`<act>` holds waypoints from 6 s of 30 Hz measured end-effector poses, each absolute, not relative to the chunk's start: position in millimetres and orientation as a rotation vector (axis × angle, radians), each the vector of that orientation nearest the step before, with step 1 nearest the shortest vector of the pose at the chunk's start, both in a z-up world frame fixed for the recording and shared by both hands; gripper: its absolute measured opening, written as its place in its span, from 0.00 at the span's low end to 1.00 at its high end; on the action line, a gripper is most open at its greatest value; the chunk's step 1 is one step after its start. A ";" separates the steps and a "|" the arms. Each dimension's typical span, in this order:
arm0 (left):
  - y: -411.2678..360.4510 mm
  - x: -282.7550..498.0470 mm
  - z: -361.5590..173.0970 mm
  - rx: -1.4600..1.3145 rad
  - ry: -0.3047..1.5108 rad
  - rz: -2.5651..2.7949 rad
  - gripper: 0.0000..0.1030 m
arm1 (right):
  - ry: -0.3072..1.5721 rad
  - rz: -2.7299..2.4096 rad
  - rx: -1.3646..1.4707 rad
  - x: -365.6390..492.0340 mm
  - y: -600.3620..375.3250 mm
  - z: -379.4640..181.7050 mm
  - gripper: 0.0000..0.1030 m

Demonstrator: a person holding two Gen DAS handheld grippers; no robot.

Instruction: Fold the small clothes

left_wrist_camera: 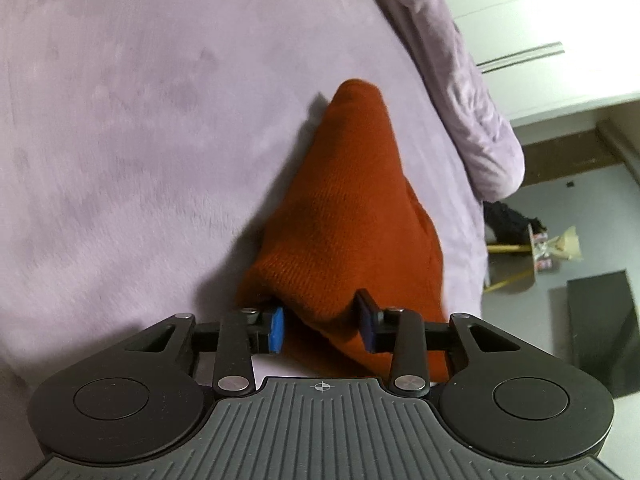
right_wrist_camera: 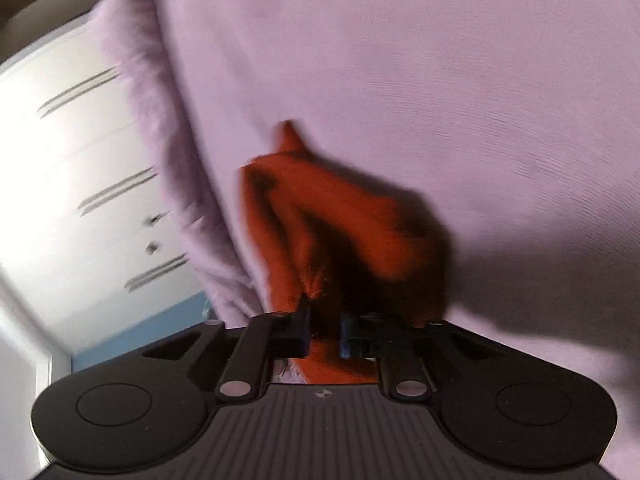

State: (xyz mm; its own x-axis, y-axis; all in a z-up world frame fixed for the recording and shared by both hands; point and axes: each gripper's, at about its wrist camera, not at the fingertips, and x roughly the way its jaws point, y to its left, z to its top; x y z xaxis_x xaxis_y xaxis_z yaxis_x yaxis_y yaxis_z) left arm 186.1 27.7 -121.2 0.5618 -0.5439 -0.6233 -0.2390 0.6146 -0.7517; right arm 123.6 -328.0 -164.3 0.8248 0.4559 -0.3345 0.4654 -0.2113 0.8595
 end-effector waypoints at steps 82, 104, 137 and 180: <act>7.6 170.9 -78.3 -0.188 0.891 -0.116 0.84 | 0.760 -0.059 0.108 128.2 -233.3 -71.3 0.38; -4.0 111.2 -20.9 -0.052 0.957 -0.087 0.97 | 1.026 -0.073 0.034 99.1 -190.9 -18.0 0.96; -15.9 123.3 -31.5 0.073 1.098 -0.080 0.97 | 1.070 -0.164 0.057 103.9 -193.4 -11.4 0.96; -20.4 119.8 -32.3 0.075 1.107 -0.088 0.97 | 1.053 -0.164 0.062 100.1 -193.9 -7.7 0.96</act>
